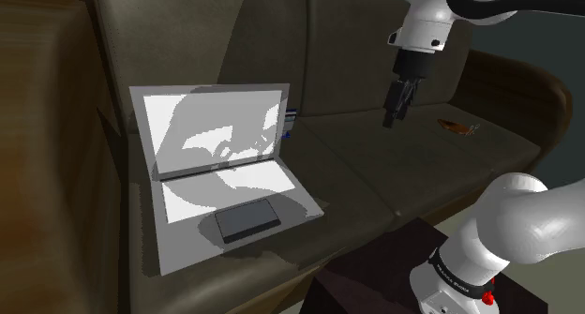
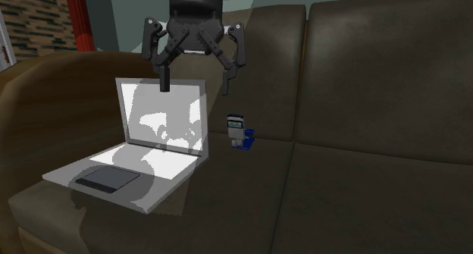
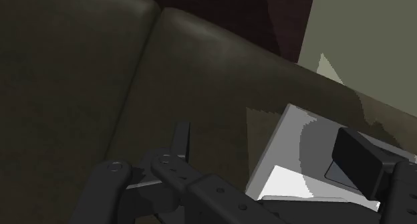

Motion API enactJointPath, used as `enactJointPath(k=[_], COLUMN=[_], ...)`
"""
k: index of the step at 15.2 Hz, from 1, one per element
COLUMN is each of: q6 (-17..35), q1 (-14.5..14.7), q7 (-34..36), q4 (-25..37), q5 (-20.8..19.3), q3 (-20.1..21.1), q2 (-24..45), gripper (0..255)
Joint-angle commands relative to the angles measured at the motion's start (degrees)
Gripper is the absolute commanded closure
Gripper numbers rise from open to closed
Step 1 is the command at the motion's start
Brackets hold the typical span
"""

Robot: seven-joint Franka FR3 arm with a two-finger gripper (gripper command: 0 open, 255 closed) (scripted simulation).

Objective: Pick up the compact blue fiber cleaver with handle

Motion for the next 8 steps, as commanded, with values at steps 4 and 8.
enactJointPath(k=[4, 8], q6=[2.62, 4.99], q1=[-0.36, -0.76], q7=[-0.94, -1.99], q4=[3.98, 10.35], q5=[-0.51, -1.1], q3=[-0.32, -0.64], q2=[7.71, 17.92], gripper=[0, 0])
